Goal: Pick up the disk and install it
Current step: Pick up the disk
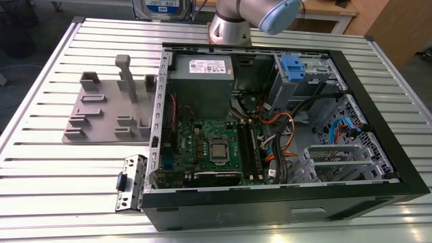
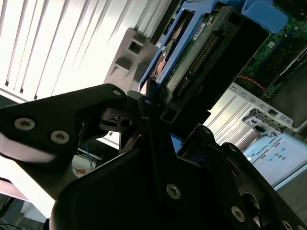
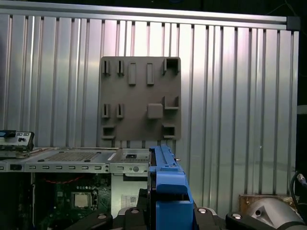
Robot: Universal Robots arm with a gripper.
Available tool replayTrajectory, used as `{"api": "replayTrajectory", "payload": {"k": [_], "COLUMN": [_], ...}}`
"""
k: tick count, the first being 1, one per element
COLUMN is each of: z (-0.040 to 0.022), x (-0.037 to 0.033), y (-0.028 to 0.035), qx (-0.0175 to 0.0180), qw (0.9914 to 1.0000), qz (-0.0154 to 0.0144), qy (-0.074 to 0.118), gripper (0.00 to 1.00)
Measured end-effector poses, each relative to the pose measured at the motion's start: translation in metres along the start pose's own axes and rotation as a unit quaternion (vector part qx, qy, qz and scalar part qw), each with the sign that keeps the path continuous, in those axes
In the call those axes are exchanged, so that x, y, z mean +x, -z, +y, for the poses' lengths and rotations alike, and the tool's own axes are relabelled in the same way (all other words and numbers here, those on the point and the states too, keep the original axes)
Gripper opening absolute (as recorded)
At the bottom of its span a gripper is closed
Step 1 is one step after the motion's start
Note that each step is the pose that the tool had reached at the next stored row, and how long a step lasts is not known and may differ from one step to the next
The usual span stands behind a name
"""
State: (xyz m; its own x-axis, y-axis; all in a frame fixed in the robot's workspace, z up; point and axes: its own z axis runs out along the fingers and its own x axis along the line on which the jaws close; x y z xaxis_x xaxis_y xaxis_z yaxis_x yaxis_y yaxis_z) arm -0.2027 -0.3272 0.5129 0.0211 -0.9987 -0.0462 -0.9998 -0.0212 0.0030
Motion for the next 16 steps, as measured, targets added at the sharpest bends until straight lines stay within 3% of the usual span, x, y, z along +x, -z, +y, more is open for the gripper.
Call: {"api": "replayTrajectory", "payload": {"k": [16], "z": [-0.0555], "x": [0.0037], "y": [-0.0007], "qx": [-0.0013], "qw": [1.0], "qz": [0.0], "qy": [0.0], "gripper": [0.36]}}
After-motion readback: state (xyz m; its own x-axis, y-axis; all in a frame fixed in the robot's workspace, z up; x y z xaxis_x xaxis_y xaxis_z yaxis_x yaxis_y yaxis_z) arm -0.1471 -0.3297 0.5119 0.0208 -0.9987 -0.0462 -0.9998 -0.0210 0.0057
